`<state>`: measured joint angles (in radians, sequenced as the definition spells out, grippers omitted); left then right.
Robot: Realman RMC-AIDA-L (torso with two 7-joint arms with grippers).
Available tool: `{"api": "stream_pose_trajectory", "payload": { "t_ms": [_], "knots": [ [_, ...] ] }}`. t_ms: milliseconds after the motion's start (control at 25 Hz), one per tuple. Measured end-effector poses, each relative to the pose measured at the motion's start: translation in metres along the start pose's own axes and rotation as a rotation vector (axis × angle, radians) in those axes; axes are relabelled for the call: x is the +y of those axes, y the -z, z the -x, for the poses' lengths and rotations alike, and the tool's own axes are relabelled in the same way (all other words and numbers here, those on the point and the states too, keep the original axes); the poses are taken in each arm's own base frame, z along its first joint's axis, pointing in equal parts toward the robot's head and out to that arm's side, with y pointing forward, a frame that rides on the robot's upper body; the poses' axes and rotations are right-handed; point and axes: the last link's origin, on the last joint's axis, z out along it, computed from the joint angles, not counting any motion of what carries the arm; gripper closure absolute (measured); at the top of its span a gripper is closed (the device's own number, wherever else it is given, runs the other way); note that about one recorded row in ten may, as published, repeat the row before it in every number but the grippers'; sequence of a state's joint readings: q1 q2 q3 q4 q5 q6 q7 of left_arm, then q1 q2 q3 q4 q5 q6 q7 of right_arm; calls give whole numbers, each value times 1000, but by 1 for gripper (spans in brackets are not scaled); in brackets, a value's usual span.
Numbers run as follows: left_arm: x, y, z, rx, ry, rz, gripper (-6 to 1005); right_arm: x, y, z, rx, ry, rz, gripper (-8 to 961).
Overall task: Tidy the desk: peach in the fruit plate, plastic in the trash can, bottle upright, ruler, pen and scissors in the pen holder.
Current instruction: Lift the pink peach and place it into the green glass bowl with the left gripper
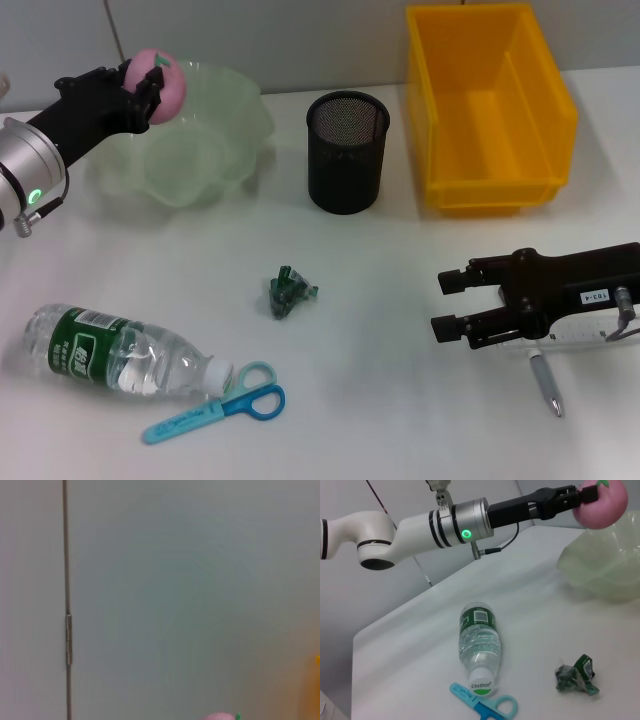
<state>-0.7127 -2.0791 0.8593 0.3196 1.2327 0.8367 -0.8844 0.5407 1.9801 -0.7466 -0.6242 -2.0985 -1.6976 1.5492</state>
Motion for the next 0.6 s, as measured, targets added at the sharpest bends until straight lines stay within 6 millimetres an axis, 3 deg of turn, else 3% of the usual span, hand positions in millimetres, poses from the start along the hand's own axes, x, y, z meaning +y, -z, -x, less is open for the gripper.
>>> {"api": "stream_pose_trajectory", "payload": {
  "t_ms": [120,600],
  "knots": [
    [1,-1,1,-4,-1,2,684,0,0,0,0,0,-3,134],
    [1,-2,-1,-3,-5,2,386,0,-1,-1,2,-2,-5,134]
  ]
}}
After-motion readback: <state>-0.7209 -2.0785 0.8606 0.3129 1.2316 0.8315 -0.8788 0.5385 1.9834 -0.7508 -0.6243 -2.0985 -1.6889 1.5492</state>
